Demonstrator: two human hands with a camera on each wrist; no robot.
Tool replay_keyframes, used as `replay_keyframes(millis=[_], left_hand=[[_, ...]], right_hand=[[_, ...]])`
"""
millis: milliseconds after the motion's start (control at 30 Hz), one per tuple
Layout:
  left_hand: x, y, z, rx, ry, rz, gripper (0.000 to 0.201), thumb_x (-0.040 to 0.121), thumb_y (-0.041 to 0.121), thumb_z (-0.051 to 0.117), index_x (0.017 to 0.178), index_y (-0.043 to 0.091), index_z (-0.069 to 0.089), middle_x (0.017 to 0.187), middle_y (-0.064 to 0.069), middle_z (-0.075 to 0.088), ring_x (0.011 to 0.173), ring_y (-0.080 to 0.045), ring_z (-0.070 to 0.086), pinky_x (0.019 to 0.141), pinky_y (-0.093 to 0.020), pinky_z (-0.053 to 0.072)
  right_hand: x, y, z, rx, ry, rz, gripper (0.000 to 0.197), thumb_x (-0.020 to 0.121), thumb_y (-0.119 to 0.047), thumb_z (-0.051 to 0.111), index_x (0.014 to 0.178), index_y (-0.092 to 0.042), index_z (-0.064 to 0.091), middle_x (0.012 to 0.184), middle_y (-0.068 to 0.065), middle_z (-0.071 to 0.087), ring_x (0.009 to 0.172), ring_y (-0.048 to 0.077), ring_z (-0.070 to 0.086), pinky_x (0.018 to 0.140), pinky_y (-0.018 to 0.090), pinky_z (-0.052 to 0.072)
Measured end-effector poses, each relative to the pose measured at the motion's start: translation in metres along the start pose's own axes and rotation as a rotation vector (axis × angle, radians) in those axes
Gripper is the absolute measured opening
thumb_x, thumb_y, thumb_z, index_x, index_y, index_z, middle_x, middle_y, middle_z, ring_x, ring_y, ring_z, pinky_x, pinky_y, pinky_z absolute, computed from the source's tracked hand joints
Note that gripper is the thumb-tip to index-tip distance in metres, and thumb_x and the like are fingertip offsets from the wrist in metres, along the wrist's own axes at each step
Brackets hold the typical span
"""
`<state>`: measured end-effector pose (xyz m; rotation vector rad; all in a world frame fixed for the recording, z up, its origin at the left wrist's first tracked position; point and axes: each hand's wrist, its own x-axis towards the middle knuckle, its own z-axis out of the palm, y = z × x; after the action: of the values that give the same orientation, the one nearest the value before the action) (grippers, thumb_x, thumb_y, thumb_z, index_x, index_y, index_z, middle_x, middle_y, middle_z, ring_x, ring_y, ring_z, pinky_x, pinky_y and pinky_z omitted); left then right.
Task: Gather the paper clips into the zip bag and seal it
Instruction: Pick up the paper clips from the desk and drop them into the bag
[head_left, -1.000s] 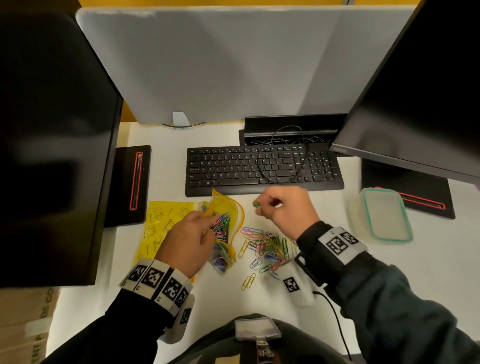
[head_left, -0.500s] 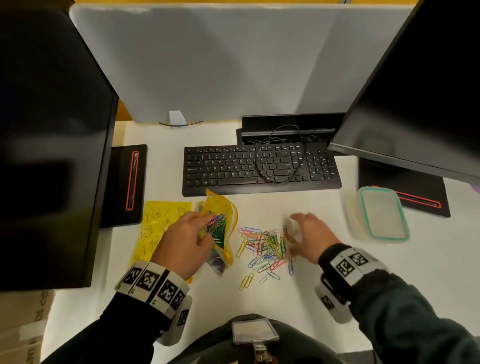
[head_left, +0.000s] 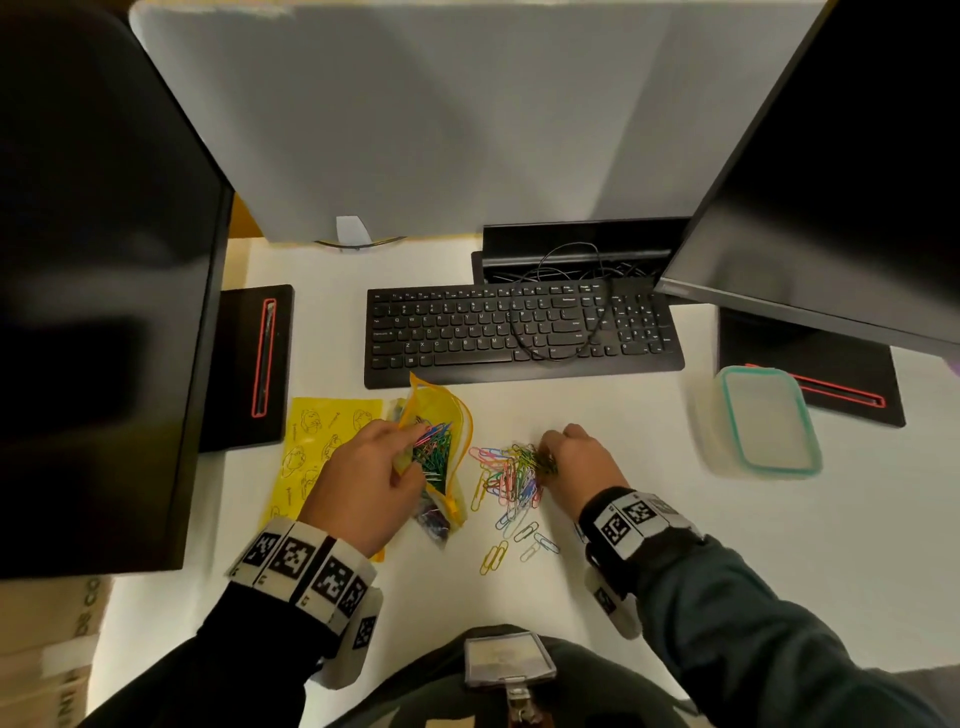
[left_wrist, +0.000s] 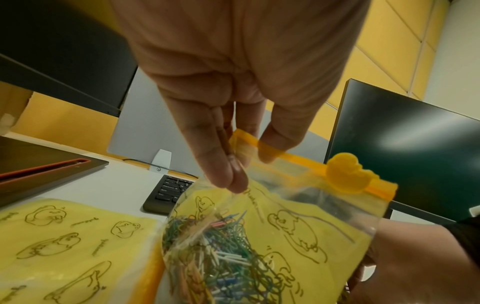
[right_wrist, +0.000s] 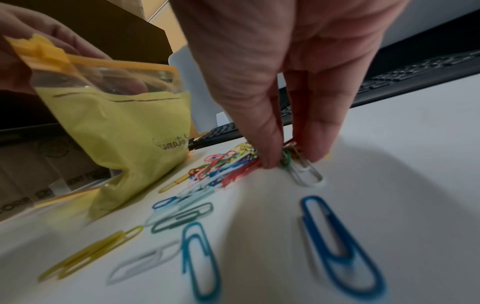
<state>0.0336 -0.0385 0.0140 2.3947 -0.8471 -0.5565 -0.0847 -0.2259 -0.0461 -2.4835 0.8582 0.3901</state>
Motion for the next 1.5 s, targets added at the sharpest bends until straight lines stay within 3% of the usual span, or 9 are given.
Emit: replay_keyframes(millis=[300, 500, 633, 767, 900, 1100, 1300, 1400, 1500], left_hand=[[0.000, 0.002, 0.000, 0.001, -0.005, -0.017, 0.041, 0.086, 0.020, 0.055, 0.127, 0.023, 0.051, 0.125, 0.000, 0.052, 0.073, -0.007, 0.053, 0.079, -0.023, 0.043], [0.001, 0.003, -0.001, -0.010, -0.002, -0.020, 0.044, 0.085, 0.028, 0.059, 0.127, 0.024, 0.051, 0.123, 0.003, 0.051, 0.068, -0.002, 0.053, 0.076, -0.022, 0.041], [0.000, 0.003, 0.000, -0.010, 0.007, -0.035, 0.047, 0.083, 0.023, 0.060, 0.129, 0.025, 0.049, 0.124, 0.003, 0.051, 0.066, -0.004, 0.053, 0.076, -0.022, 0.043], [0.000, 0.004, -0.001, 0.022, 0.004, -0.056, 0.044, 0.080, 0.023, 0.061, 0.124, 0.024, 0.053, 0.123, 0.004, 0.053, 0.071, -0.016, 0.055, 0.079, -0.034, 0.050], [-0.002, 0.005, -0.002, 0.019, 0.015, -0.063, 0.046, 0.078, 0.020, 0.062, 0.122, 0.024, 0.054, 0.119, 0.001, 0.056, 0.080, -0.024, 0.059, 0.077, -0.035, 0.050], [-0.001, 0.003, 0.000, -0.022, 0.020, -0.070, 0.053, 0.075, 0.018, 0.066, 0.126, 0.025, 0.051, 0.125, 0.000, 0.055, 0.091, -0.026, 0.061, 0.085, -0.037, 0.050], [0.001, 0.003, 0.001, -0.023, 0.025, -0.058, 0.049, 0.078, 0.021, 0.065, 0.125, 0.024, 0.052, 0.123, -0.001, 0.056, 0.086, -0.024, 0.061, 0.083, -0.036, 0.050], [0.002, 0.004, 0.002, -0.023, 0.023, -0.044, 0.048, 0.079, 0.023, 0.064, 0.125, 0.023, 0.052, 0.121, -0.002, 0.056, 0.066, -0.012, 0.060, 0.079, -0.033, 0.050], [0.002, 0.006, 0.001, -0.012, 0.012, -0.049, 0.048, 0.079, 0.023, 0.064, 0.126, 0.023, 0.051, 0.121, -0.002, 0.056, 0.063, -0.011, 0.058, 0.080, -0.034, 0.050]], right_hand=[[0.003, 0.003, -0.003, 0.000, -0.019, -0.001, 0.014, 0.085, -0.010, 0.056, 0.097, -0.007, 0.062, 0.099, 0.013, 0.063, 0.093, 0.030, 0.059, 0.080, 0.033, 0.049], [0.001, -0.002, -0.031, 0.363, 0.123, 0.098, 0.008, 0.073, 0.001, 0.065, 0.071, -0.006, 0.069, 0.069, 0.005, 0.064, 0.070, 0.021, 0.060, 0.073, 0.030, 0.054], [-0.007, -0.048, -0.071, 0.605, 0.157, -0.086, 0.018, 0.073, 0.005, 0.068, 0.065, -0.011, 0.064, 0.068, 0.009, 0.065, 0.063, 0.023, 0.062, 0.068, 0.038, 0.059], [-0.003, -0.096, -0.076, 0.248, 0.081, -0.304, 0.015, 0.077, -0.003, 0.063, 0.081, -0.014, 0.072, 0.079, 0.000, 0.069, 0.075, 0.016, 0.060, 0.074, 0.022, 0.047], [0.002, -0.109, -0.059, 0.089, -0.008, -0.356, 0.031, 0.080, -0.009, 0.064, 0.110, -0.017, 0.066, 0.104, 0.006, 0.069, 0.094, 0.022, 0.061, 0.084, 0.027, 0.047], [-0.004, -0.058, -0.063, 0.345, 0.132, -0.140, 0.037, 0.076, -0.006, 0.070, 0.109, -0.022, 0.060, 0.088, -0.005, 0.057, 0.074, 0.014, 0.053, 0.069, 0.021, 0.044], [-0.035, 0.022, -0.020, -0.096, -0.286, 0.162, 0.018, 0.075, -0.019, 0.072, 0.071, -0.018, 0.054, 0.080, -0.001, 0.055, 0.077, 0.017, 0.053, 0.066, 0.022, 0.038], [-0.041, 0.026, -0.003, -0.036, -0.305, 0.174, 0.013, 0.074, -0.021, 0.071, 0.074, -0.017, 0.059, 0.082, 0.000, 0.057, 0.078, 0.017, 0.053, 0.061, 0.020, 0.037], [-0.030, 0.018, 0.001, 0.020, -0.242, 0.136, 0.031, 0.079, -0.018, 0.066, 0.058, -0.023, 0.044, 0.080, 0.000, 0.055, 0.080, 0.019, 0.053, 0.064, 0.021, 0.036]])
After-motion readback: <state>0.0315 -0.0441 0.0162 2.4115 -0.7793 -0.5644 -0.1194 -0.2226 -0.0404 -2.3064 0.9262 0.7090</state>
